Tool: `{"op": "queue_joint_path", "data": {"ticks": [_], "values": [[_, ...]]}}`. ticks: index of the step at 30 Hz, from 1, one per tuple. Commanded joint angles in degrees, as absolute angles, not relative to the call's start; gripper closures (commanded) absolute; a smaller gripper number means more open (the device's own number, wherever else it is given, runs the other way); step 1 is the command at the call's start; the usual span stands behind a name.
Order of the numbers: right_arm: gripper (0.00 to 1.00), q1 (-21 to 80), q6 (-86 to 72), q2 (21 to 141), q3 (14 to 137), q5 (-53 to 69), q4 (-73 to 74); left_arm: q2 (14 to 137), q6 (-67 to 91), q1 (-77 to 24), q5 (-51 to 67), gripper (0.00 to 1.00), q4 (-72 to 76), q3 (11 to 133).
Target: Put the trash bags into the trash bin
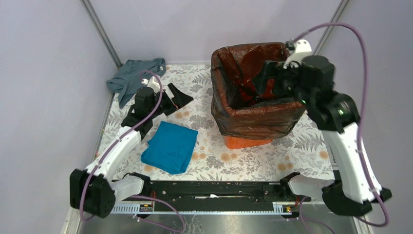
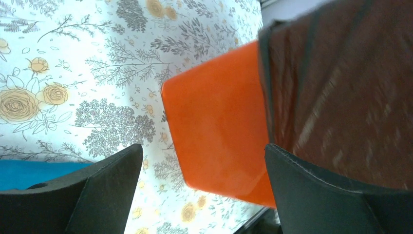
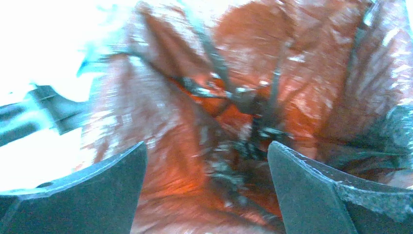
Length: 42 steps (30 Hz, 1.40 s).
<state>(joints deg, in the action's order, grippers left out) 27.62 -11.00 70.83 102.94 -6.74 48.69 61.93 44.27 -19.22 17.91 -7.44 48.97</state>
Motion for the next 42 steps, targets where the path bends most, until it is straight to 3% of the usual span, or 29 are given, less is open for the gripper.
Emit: {"op": "queue_joint_path", "data": {"ticks": [1, 9, 13, 15, 22, 42], "values": [[0.00, 27.9, -15.3, 60.6, 99.2, 8.9, 40.9, 69.9, 59.2, -13.3, 28.1, 0.01, 12.1, 44.2], [0.00, 27.9, -19.3, 46.7, 85.1, 14.4, 29.2, 98.0, 72.7, -13.6, 35.0, 0.01, 33.6, 55.3], [0.00, 27.9, -18.4, 43.3, 81.0, 14.4, 27.7, 110.5, 86.9, -15.6, 36.6, 0.01, 57.5, 54.8], [0.00, 27.9, -17.6, 42.5, 80.5, 14.8, 28.2, 113.9, 90.4, -17.6, 34.3, 0.01, 62.3, 55.2], [0.00, 27.9, -16.3, 39.9, 78.1, 14.4, 27.6, 116.4, 92.1, -26.2, 22.0, 0.01, 61.5, 53.9], [0.00, 27.9, -16.1, 35.4, 75.9, 9.8, 29.7, 118.6, 97.1, -46.3, 6.5, 0.02, 58.5, 57.9]]}}
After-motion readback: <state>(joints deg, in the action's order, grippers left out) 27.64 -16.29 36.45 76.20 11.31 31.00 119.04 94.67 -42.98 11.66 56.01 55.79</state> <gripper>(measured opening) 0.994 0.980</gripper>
